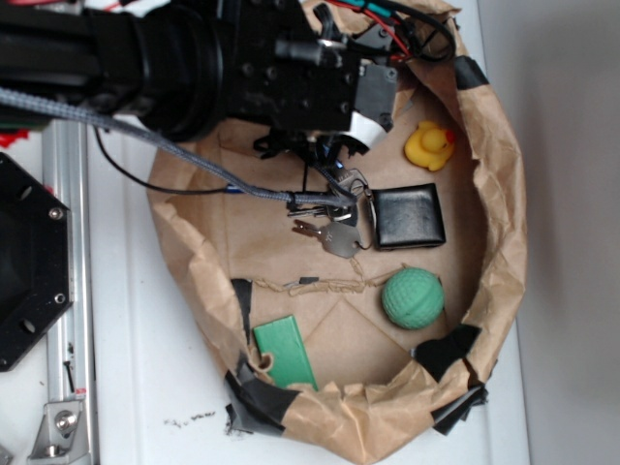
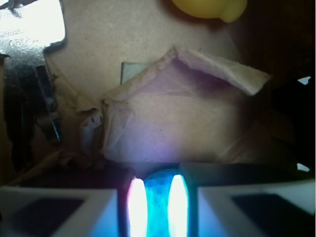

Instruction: Grab the blue ball.

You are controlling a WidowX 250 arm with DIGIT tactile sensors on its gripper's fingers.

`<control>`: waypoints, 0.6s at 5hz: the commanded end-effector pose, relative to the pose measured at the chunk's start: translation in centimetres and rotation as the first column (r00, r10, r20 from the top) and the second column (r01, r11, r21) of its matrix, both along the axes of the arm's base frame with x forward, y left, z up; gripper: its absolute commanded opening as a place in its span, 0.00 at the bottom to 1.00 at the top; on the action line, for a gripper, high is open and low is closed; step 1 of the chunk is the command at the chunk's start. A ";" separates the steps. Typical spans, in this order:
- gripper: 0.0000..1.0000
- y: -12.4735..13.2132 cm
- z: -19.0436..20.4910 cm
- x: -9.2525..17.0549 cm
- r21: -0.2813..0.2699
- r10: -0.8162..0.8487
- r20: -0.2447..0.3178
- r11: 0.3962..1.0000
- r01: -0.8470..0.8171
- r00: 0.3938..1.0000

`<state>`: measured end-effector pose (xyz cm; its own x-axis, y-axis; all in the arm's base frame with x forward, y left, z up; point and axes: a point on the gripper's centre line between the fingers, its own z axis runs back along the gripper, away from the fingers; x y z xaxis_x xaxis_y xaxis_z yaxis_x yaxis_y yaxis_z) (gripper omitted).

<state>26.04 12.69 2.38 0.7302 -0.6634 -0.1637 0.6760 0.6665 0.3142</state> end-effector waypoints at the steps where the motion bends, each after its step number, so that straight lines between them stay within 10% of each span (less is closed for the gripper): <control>1: 0.00 -0.8 -0.1 -0.8 0.016 0.001 0.006 1.000 -0.001 1.000; 3: 0.00 -7.1 6.7 0.5 -0.027 0.094 0.068 0.995 -0.092 0.993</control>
<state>25.88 6.85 7.75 0.8110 -0.5665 -0.1461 0.5824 0.7580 0.2937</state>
